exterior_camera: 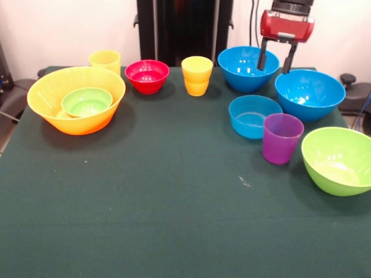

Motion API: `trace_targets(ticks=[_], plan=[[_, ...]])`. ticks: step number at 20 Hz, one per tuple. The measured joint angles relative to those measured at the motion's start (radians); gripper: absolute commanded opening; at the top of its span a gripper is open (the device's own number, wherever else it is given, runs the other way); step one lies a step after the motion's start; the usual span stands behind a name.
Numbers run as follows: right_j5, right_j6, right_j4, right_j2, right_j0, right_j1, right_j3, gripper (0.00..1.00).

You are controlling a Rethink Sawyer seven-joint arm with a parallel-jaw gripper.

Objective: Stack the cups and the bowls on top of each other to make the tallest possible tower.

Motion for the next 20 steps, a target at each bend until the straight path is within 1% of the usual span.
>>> trace_targets(ticks=[4, 6, 8, 14, 20], plan=[[0.037, 0.000, 0.000, -0.025, 0.029, 0.002, -0.024, 1.00], [0.047, 0.000, 0.000, -0.028, 0.031, 0.002, -0.029, 1.00], [0.063, 0.000, 0.000, -0.030, 0.031, 0.002, -0.041, 1.00], [0.064, 0.000, 0.000, -0.030, 0.020, 0.004, -0.054, 1.00], [0.064, 0.000, 0.000, -0.027, 0.004, 0.032, -0.065, 1.00]])
